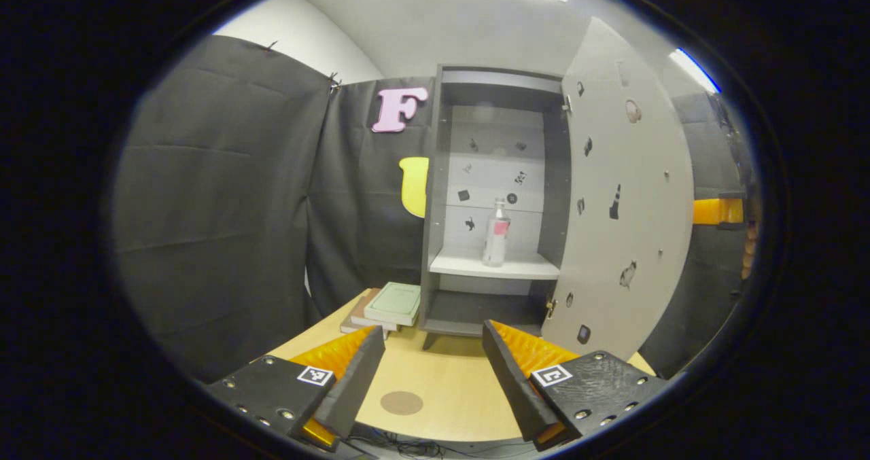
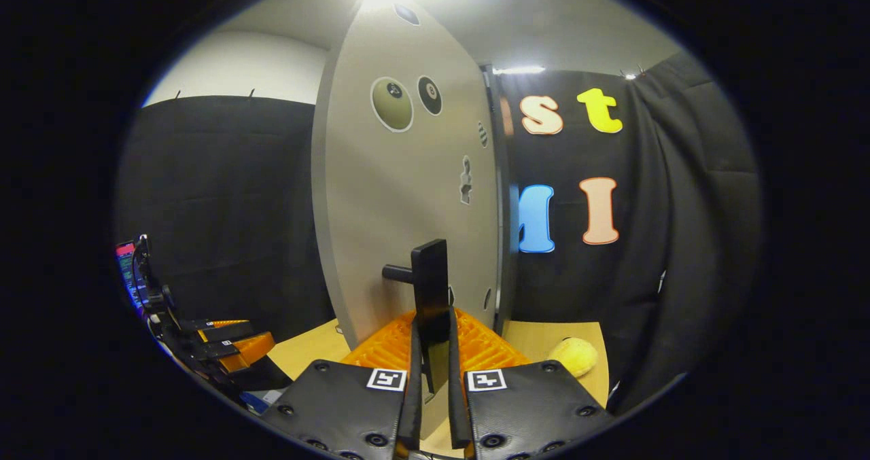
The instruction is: Open the cabinet door with the right hand, grasp the bottle in the cabinet with the left hand and place it on the coaster, then close the cabinet door with the right hand.
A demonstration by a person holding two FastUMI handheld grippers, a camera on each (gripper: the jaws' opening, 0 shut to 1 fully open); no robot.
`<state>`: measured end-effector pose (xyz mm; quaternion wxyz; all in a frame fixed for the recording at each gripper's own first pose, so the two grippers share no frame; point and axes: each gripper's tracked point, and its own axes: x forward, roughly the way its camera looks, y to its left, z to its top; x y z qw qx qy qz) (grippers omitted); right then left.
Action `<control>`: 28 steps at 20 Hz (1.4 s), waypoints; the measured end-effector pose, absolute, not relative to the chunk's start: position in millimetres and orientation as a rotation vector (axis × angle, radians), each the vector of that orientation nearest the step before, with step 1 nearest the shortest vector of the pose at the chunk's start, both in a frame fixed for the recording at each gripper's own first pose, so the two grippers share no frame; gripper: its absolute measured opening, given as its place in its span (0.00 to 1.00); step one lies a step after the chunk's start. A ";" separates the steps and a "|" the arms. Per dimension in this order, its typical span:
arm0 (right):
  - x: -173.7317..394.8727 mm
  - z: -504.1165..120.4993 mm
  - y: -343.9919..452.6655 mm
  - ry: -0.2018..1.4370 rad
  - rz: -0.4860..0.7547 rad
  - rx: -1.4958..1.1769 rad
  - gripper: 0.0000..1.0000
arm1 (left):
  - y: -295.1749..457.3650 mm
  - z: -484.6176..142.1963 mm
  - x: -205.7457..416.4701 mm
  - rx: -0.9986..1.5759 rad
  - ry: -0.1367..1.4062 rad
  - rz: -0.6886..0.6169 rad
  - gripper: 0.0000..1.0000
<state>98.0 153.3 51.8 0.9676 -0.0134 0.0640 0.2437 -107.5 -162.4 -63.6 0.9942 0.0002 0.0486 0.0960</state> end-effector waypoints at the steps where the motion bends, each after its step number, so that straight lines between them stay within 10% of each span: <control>1: 97.8 56.1 137.5 0.125 0.471 -0.001 0.18 | -164.6 -65.6 -105.6 -0.002 0.103 0.190 0.88; 12: 98.0 47.8 124.9 0.143 0.428 0.066 0.09 | -159.2 -63.0 -78.2 -0.006 0.148 0.125 0.88; 28: 14.6 60.5 43.4 0.076 -0.125 0.104 0.00 | -79.9 -2.7 71.9 0.052 0.049 -0.217 0.89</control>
